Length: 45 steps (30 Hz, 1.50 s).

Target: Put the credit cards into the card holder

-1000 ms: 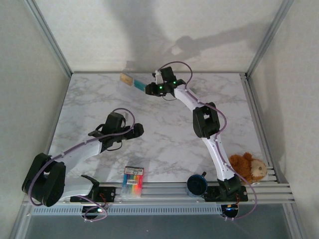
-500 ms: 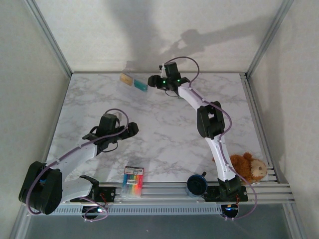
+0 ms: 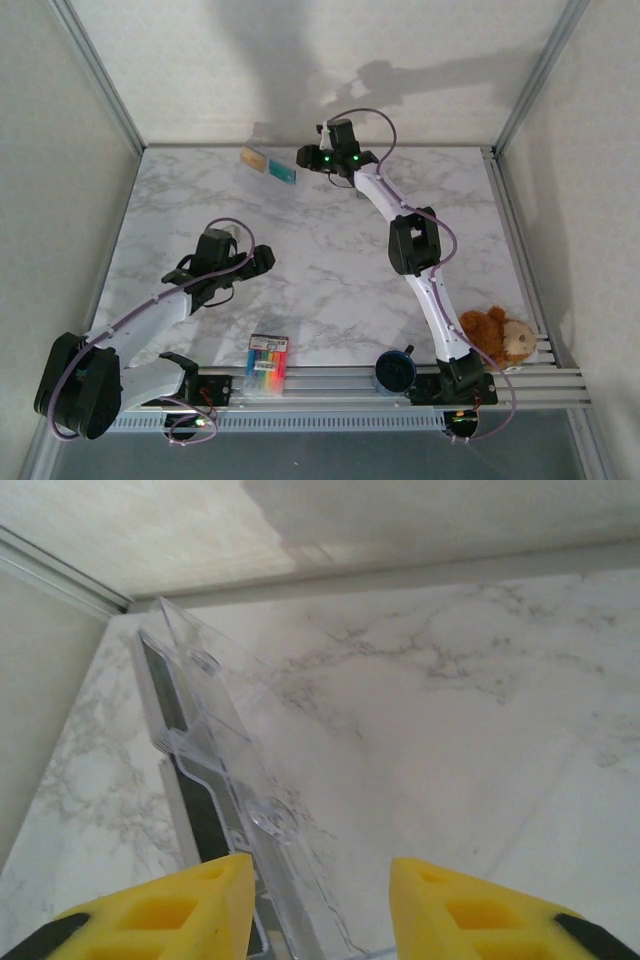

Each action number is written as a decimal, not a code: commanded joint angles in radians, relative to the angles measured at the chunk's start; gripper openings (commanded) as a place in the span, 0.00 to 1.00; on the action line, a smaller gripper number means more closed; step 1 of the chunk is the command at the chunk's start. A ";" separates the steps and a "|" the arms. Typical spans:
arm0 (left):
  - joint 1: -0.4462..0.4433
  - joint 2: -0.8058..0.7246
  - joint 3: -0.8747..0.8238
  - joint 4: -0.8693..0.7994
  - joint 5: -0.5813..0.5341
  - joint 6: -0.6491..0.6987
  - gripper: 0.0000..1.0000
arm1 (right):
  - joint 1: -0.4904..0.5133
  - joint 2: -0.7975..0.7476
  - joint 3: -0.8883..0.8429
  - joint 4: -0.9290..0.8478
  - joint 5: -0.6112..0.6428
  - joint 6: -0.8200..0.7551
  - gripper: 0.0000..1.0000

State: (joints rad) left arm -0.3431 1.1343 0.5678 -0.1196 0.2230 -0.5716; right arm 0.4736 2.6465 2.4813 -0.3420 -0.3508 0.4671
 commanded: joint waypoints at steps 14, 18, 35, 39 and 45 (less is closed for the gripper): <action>0.010 -0.027 -0.018 -0.034 -0.036 0.011 1.00 | 0.010 0.015 -0.009 -0.106 -0.032 -0.088 0.26; 0.010 -0.022 -0.022 -0.017 -0.014 0.008 1.00 | 0.025 0.028 -0.012 -0.109 -0.027 -0.086 0.29; 0.010 -0.022 -0.023 -0.017 -0.044 0.010 1.00 | 0.033 -0.011 0.030 -0.284 0.115 0.045 0.00; 0.010 -0.007 -0.021 0.000 -0.031 0.008 1.00 | 0.041 -0.088 -0.041 -0.314 0.138 0.051 0.00; 0.010 -0.008 -0.012 -0.002 -0.050 0.009 1.00 | 0.064 -0.237 -0.228 -0.318 0.193 0.043 0.00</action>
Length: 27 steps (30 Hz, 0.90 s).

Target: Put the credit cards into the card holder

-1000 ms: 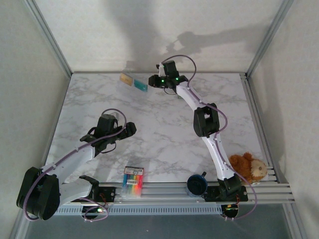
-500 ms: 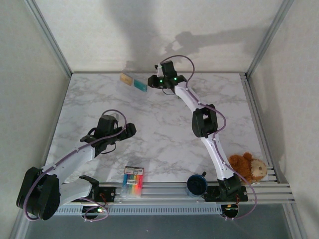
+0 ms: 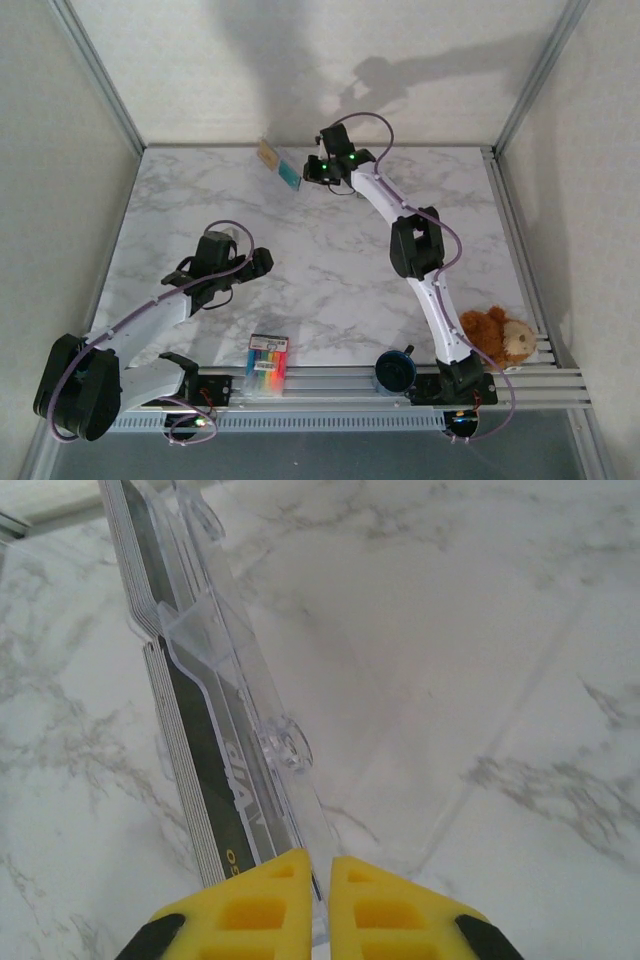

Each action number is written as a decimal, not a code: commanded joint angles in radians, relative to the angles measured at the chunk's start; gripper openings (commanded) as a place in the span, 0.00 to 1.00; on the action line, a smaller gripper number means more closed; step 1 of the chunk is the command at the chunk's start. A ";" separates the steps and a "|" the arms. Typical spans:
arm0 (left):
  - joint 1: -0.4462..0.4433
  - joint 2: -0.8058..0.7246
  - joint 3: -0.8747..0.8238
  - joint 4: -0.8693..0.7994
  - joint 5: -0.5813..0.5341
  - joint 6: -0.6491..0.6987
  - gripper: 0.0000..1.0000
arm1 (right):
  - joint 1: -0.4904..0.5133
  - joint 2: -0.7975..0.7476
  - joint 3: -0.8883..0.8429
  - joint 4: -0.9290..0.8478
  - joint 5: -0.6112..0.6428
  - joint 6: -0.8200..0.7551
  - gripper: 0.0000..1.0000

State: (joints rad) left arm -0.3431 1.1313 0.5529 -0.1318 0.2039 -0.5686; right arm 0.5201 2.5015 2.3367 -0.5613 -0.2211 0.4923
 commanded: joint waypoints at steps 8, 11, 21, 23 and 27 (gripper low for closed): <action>0.010 -0.015 -0.008 0.052 -0.030 -0.008 1.00 | 0.037 -0.349 -0.468 0.013 0.136 0.008 0.00; 0.009 0.004 0.004 0.053 -0.018 0.001 1.00 | 0.040 -0.434 -0.587 0.047 0.188 0.000 0.00; 0.001 0.105 0.029 0.137 0.016 -0.027 1.00 | 0.038 -0.623 -0.826 0.071 0.265 -0.032 0.00; -0.004 0.119 0.043 0.147 0.028 -0.033 1.00 | 0.039 -0.651 -0.851 0.076 0.220 -0.044 0.00; -0.017 0.135 0.058 0.148 0.015 -0.035 1.00 | 0.038 -0.679 -0.853 0.030 0.216 -0.086 0.00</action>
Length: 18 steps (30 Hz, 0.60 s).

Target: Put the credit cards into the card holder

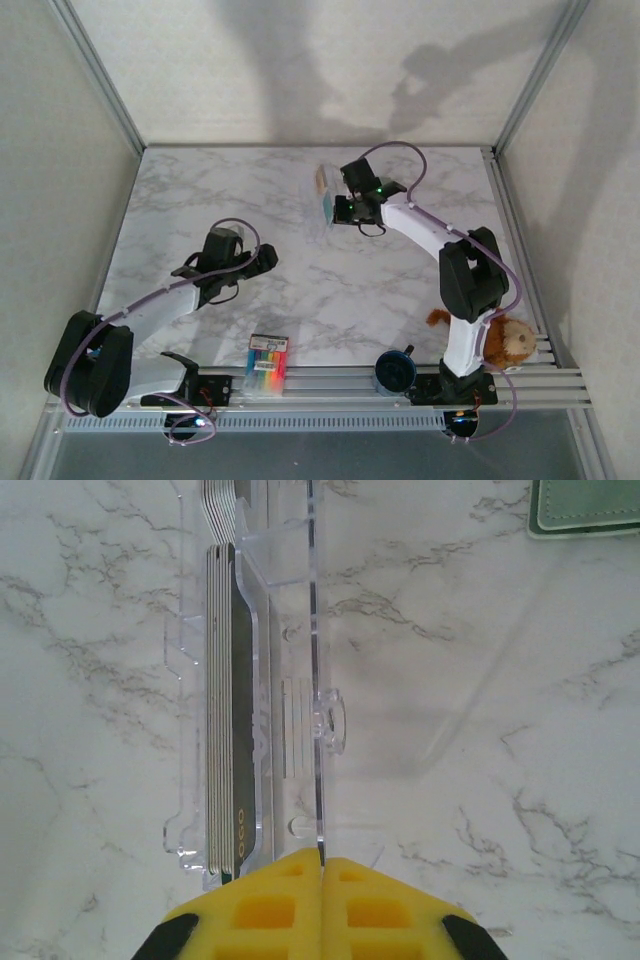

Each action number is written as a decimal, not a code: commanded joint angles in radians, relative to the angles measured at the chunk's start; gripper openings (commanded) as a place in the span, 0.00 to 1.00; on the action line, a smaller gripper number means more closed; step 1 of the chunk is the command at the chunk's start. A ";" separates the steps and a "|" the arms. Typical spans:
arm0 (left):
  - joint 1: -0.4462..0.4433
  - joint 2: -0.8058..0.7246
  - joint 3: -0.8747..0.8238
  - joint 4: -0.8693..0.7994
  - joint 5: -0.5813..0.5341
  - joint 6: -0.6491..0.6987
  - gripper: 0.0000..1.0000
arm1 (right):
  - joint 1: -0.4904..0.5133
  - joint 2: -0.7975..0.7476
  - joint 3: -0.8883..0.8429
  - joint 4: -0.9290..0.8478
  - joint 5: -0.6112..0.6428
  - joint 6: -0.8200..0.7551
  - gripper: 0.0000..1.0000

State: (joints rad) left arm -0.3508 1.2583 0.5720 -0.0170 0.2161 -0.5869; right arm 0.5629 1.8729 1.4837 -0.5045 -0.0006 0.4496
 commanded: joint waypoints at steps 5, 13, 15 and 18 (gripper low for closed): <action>-0.021 0.016 0.028 0.060 0.012 -0.047 1.00 | -0.015 -0.120 -0.075 -0.033 0.039 -0.100 0.00; -0.028 0.012 0.031 0.044 -0.001 -0.047 1.00 | -0.045 -0.121 -0.114 -0.018 -0.004 -0.209 0.00; -0.030 0.005 0.036 0.035 -0.012 -0.047 1.00 | -0.056 -0.110 -0.107 -0.029 -0.006 -0.233 0.00; -0.030 -0.004 0.039 0.039 -0.009 -0.046 1.00 | -0.071 -0.097 -0.088 -0.062 -0.019 -0.285 0.00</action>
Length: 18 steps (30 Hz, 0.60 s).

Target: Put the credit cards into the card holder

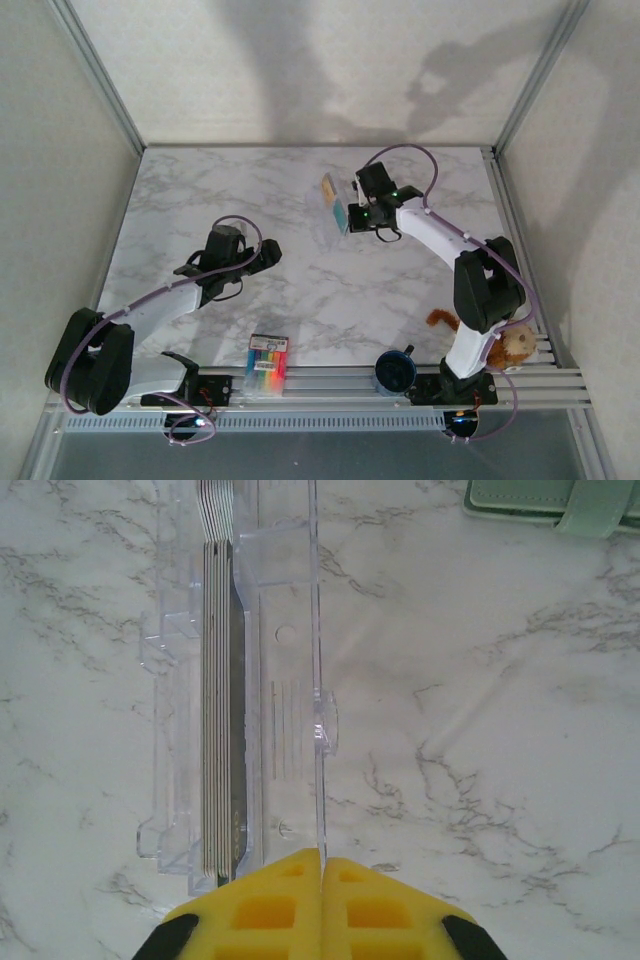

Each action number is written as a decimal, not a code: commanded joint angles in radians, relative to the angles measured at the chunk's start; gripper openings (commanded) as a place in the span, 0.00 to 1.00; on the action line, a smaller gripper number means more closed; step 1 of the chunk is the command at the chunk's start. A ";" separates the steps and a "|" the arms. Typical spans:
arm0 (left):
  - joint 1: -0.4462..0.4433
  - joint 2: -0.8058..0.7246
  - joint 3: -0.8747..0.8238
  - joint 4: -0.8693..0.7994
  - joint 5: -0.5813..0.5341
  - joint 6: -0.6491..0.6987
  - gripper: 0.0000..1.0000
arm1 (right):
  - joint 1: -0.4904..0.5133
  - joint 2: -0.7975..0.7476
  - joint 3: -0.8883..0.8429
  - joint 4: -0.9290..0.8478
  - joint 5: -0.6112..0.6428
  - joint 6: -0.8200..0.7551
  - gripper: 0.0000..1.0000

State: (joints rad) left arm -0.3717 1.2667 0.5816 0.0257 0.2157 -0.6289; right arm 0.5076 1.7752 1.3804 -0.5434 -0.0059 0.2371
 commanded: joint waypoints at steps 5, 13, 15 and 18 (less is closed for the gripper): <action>-0.012 -0.006 0.047 -0.034 -0.060 0.021 1.00 | -0.053 0.007 0.056 -0.073 -0.049 -0.099 0.07; -0.022 -0.012 0.074 -0.099 -0.097 0.063 1.00 | -0.123 -0.017 0.121 -0.072 -0.119 -0.084 0.29; -0.021 -0.025 0.072 -0.108 -0.091 0.064 1.00 | -0.148 0.007 0.154 -0.067 -0.123 -0.067 0.29; -0.022 -0.056 0.058 -0.124 -0.098 0.063 1.00 | -0.179 0.098 0.234 -0.058 -0.102 -0.055 0.29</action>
State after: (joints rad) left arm -0.3847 1.2530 0.6319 -0.0582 0.1551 -0.5861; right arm 0.3519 1.8038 1.5440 -0.6033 -0.1078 0.1585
